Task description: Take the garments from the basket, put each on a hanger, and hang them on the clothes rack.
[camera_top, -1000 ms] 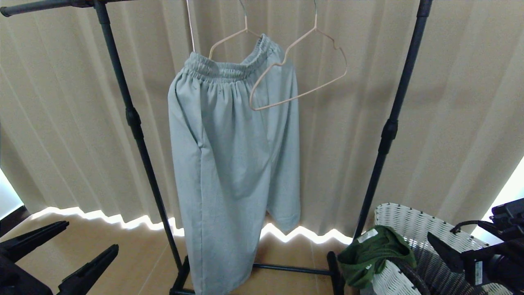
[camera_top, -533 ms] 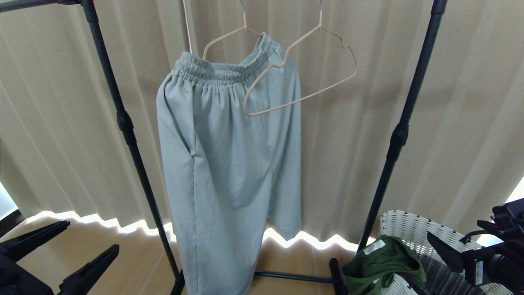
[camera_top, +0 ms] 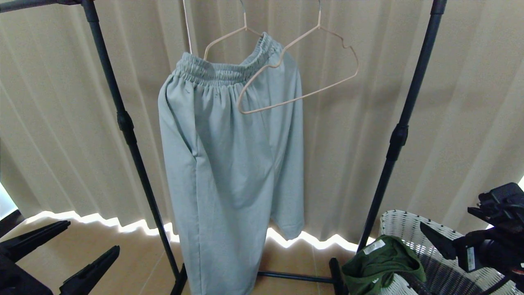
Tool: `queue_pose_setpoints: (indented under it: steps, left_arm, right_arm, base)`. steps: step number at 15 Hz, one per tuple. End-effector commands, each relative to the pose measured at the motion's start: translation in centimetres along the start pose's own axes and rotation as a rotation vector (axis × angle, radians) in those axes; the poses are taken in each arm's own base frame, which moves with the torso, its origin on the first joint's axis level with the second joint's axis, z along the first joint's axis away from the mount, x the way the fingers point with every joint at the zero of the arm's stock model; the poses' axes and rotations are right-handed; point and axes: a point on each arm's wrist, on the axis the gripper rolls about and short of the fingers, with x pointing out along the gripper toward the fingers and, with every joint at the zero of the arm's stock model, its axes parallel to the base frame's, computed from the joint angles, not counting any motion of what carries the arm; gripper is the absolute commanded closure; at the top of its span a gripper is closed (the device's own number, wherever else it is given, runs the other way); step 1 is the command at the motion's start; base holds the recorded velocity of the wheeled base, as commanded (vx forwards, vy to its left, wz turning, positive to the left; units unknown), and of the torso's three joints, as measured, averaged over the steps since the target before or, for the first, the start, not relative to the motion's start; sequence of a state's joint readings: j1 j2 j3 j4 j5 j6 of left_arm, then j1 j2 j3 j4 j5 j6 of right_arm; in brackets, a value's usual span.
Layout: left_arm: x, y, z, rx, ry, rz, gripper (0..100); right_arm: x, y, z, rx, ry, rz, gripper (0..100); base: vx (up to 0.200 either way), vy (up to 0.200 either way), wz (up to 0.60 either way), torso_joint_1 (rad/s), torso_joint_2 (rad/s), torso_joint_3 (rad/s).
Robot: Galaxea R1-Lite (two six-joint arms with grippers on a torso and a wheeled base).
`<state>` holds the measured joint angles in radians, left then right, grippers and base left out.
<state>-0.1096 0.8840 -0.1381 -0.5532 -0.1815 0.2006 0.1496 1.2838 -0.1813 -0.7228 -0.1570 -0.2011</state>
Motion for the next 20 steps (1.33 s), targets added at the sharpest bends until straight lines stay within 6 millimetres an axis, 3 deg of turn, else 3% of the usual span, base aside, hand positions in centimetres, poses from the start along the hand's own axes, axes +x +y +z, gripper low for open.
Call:
queue_pose_setpoints:
  steps: [1,11,15,20]
  left_arm:
    - [-0.1,0.0,0.0,0.003,-0.006,-0.001,0]
    - [-0.4,-0.3,0.2,0.012,-0.032,-0.026,0]
    - [-0.6,-0.4,0.2,0.014,-0.042,-0.026,0]
    - [-0.6,-0.4,0.2,0.015,-0.041,-0.03,0]
  right_arm:
    - [2.5,-0.6,0.4,-0.027,0.067,-0.027,0]
    - [8.5,0.2,0.2,-0.128,0.574,0.065,0]
    - [11.9,0.6,-0.9,-0.168,0.677,-0.003,0]
    - [13.4,0.8,-2.4,-0.187,0.747,-0.017,0]
  base:
    - [0.0,0.0,0.0,0.0,0.0,0.0]
    - [0.0,0.0,0.0,0.0,0.0,0.0]
    - [0.0,0.0,0.0,0.0,0.0,0.0]
    - [0.0,0.0,0.0,0.0,0.0,0.0]
